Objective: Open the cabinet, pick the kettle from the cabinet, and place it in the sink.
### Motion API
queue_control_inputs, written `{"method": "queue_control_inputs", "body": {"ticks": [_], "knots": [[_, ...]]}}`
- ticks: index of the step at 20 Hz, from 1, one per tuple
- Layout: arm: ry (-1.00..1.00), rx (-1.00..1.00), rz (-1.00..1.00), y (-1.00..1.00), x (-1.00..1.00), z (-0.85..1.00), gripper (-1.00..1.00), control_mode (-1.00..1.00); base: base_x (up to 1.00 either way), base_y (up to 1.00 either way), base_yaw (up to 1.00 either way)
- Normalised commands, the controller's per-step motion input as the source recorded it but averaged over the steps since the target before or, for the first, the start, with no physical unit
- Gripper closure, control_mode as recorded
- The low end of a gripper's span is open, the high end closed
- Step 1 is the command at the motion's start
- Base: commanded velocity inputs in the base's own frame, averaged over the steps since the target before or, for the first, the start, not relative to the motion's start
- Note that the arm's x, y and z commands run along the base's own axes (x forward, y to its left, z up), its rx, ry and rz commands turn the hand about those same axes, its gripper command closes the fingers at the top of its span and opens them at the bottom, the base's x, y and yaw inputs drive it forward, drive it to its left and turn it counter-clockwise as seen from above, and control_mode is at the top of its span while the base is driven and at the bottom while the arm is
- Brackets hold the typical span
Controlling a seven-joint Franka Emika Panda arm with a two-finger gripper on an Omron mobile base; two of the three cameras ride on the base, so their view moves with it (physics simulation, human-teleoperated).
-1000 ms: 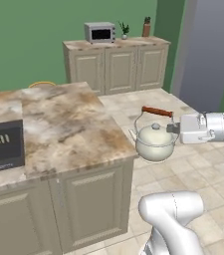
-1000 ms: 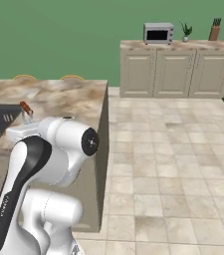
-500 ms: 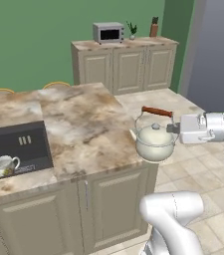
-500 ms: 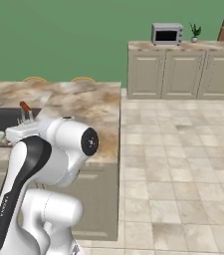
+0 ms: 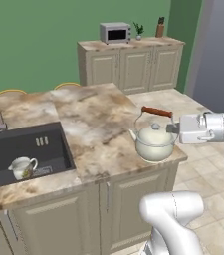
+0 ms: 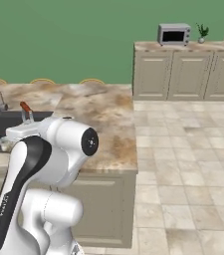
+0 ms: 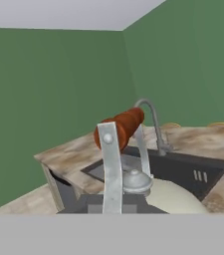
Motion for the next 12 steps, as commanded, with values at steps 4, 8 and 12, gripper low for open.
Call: {"method": "queue_control_inputs", "body": {"ticks": [4, 8, 12], "knots": [[0.0, 0.0, 0.0, 0.0, 0.0, 0.0, 1.0, 1.0, 0.01, 0.52, 0.0], [0.0, 0.0, 0.0, 0.0, 0.0, 0.0, 1.0, 1.0, 0.0, 0.54, 0.0], [0.0, 0.0, 0.0, 0.0, 0.0, 0.0, 1.0, 1.0, 0.02, 0.56, 0.06]]}}
